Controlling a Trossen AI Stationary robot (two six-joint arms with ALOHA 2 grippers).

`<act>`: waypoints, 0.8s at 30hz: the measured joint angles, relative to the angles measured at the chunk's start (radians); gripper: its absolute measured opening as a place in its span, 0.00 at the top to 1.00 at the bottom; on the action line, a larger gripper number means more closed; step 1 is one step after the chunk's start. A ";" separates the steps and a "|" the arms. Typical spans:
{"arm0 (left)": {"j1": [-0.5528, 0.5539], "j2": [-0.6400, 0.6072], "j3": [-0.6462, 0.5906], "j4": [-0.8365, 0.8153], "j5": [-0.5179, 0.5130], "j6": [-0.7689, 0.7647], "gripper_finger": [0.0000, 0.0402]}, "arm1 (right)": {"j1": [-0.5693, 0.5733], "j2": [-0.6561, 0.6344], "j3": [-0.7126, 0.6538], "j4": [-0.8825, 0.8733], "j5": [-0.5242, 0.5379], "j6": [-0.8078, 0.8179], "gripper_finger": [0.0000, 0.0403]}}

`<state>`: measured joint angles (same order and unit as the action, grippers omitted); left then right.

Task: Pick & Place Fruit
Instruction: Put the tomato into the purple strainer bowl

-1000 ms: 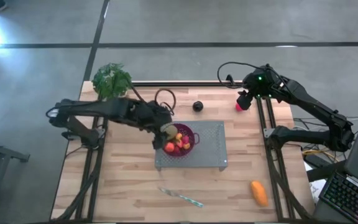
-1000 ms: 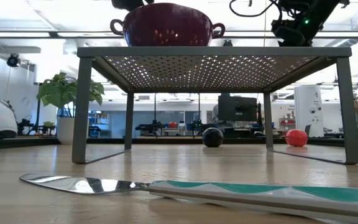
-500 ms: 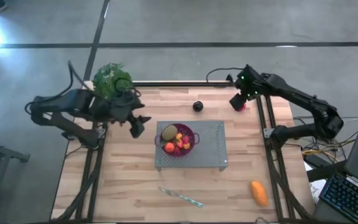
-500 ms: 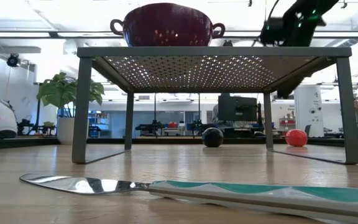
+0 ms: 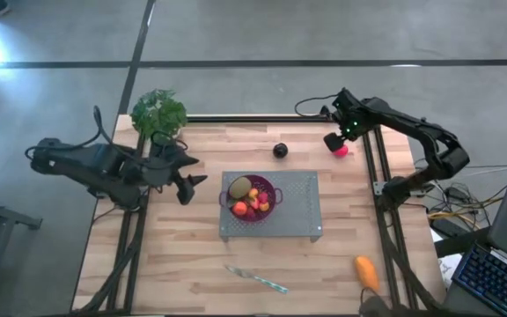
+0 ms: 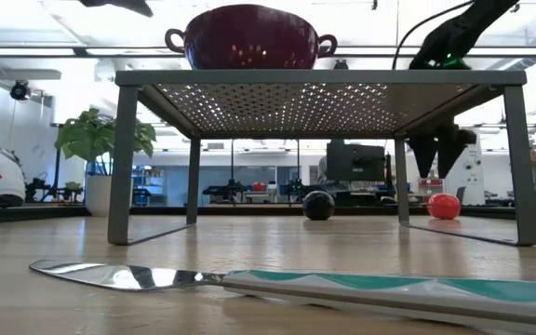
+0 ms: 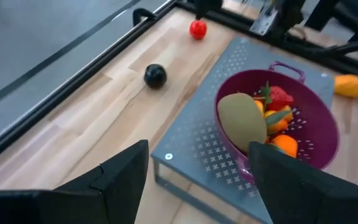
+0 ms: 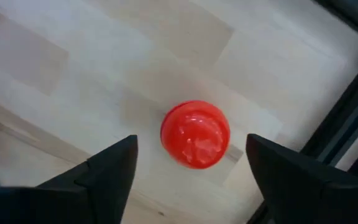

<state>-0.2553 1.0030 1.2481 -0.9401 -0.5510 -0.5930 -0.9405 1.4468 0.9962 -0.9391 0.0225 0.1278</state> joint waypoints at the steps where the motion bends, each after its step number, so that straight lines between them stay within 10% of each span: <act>1: -0.003 -0.017 -0.033 0.037 0.000 0.000 0.30 | 0.000 0.010 0.000 0.001 0.000 0.002 0.26; 11: -0.037 -0.111 -0.302 0.348 0.003 0.017 0.30 | -0.022 0.105 -0.004 0.001 0.033 0.023 0.16; 24: -0.042 -0.111 -0.403 0.472 0.015 0.014 0.30 | -0.023 0.235 -0.013 0.012 0.030 0.027 0.27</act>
<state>-0.2977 0.8918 0.8455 -0.4683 -0.5358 -0.5785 -0.9634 1.6813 0.9832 -0.9271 0.0524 0.1551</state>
